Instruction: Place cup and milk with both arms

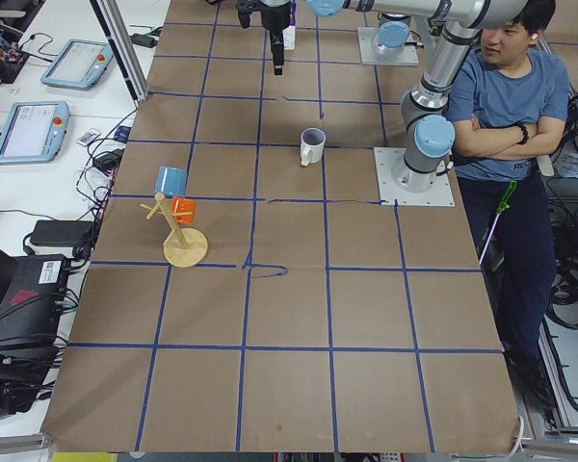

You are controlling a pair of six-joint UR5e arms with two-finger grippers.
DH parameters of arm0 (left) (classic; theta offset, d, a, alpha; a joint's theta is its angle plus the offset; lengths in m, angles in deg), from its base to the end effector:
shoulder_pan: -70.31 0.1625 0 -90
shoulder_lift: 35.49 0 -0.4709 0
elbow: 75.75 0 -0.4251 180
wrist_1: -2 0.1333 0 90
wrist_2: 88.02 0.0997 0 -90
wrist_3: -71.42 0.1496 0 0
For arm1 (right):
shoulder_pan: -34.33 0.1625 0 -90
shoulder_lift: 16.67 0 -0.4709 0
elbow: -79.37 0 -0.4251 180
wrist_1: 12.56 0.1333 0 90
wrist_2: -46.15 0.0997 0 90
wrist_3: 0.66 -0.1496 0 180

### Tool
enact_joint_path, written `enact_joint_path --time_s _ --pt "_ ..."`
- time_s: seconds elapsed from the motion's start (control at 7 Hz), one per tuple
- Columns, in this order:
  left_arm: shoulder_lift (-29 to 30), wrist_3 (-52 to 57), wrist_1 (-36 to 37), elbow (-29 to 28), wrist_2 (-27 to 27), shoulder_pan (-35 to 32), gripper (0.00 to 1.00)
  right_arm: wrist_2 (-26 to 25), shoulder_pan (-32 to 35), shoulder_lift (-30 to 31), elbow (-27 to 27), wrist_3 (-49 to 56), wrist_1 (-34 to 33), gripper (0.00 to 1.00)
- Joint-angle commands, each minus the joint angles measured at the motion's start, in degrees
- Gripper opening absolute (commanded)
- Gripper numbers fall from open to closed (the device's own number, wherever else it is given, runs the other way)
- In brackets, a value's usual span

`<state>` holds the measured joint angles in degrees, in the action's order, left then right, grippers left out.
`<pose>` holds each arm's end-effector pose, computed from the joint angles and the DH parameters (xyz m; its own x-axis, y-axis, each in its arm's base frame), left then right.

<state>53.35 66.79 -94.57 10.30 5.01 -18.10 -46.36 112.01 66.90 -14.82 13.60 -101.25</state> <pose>-0.1112 -0.5130 0.5193 -0.9928 -0.1069 -0.0547 -0.1082 0.9939 0.0211 0.0092 -0.5519 0.3853 -0.9993 -0.0374 -0.0094 -0.0386 0.9767 0.2109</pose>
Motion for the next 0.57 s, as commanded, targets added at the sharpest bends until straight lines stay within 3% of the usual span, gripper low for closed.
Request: enact_joint_path --time_s 0.0,0.29,0.43 --pt "0.53 -0.29 -0.03 -0.52 -1.00 0.60 1.00 -0.21 -0.35 -0.51 -1.08 1.12 0.44 1.00" --pt "-0.07 -1.70 -0.64 2.35 -1.09 2.27 1.00 -0.39 -0.35 -0.52 -4.41 2.09 -0.61 1.00" --pt "-1.29 -1.70 -0.29 6.64 -1.18 2.19 1.00 -0.12 -0.35 -0.52 -5.29 2.09 -0.78 1.00"
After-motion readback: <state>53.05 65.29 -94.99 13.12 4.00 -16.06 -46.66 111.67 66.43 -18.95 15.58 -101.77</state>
